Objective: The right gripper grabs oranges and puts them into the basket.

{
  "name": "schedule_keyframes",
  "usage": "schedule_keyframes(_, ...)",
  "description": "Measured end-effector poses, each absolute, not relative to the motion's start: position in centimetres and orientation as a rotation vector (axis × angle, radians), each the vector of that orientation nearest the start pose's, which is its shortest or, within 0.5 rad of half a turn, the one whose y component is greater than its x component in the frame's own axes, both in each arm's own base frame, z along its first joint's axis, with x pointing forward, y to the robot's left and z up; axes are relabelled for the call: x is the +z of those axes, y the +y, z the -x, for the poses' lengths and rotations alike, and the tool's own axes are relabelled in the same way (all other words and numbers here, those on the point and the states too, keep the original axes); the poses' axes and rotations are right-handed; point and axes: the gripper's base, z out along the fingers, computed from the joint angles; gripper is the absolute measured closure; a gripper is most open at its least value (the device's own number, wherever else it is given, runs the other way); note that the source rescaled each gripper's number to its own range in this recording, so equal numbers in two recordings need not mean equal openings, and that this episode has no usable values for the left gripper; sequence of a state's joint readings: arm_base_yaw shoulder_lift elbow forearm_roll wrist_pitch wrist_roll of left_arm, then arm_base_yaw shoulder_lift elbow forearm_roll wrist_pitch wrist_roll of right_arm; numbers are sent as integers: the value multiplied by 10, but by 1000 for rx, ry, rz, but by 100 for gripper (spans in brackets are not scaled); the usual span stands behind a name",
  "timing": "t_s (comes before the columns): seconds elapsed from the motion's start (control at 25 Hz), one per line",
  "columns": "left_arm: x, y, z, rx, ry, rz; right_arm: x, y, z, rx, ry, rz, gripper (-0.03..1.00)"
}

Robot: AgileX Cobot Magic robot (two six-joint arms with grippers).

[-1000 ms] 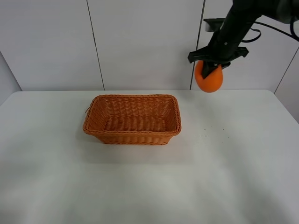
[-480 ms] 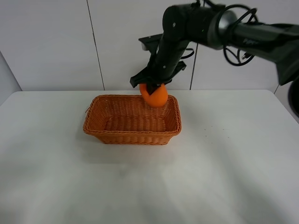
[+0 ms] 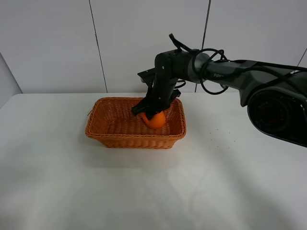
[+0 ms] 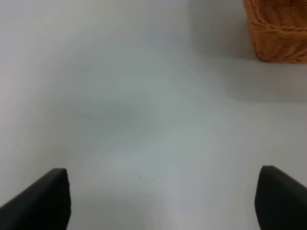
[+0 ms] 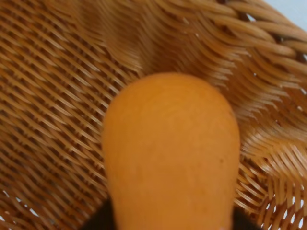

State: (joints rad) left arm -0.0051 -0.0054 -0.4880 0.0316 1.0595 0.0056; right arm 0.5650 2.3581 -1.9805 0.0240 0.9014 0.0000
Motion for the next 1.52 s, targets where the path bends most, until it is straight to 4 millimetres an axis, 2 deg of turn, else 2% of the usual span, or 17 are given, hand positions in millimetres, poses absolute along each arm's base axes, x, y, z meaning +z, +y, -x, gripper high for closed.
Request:
schedule_keyframes(0.04, 274, 3, 4, 38, 2050, -10, 160, 273, -427, 184, 2673, 756, 62)
schedule_keyframes(0.08, 274, 3, 4, 38, 2050, -10, 160, 274, -427, 189, 2675, 762, 40)
schedule_keyframes(0.12, 274, 3, 4, 38, 2050, -10, 160, 274, -426, 191, 2679, 769, 25)
schedule_keyframes(0.2, 274, 3, 4, 38, 2050, -10, 160, 274, -424, 198, 2700, 786, 7)
schedule_keyframes(0.24, 274, 3, 4, 38, 2050, -10, 163, 274, -424, 202, 2708, 794, 2)
schedule_keyframes(0.36, 274, 3, 4, 38, 2050, -10, 180, 276, -426, 209, 2706, 806, -2)
schedule_keyframes(0.72, 274, 3, 4, 38, 2050, -10, 278, 277, -427, 264, 2571, 746, -3)
schedule_keyframes(0.8, 274, 3, 4, 38, 2050, -10, 289, 275, -425, 264, 2546, 741, -3)
schedule_keyframes(0.96, 274, 3, 4, 38, 2050, -10, 293, 260, -432, 238, 2552, 704, -3)
schedule_keyframes(1.08, 274, 3, 4, 38, 2050, -10, 290, 238, -445, 214, 2568, 644, -3)
schedule_keyframes(1.2, 274, 3, 4, 38, 2050, -10, 290, 199, -463, 183, 2588, 545, -3)
schedule_keyframes(1.36, 274, 3, 4, 38, 2050, -10, 290, 131, -487, 116, 2614, 361, -3)
schedule_keyframes(1.52, 274, 3, 4, 38, 2050, -10, 290, 64, -500, 59, 2628, 187, -3)
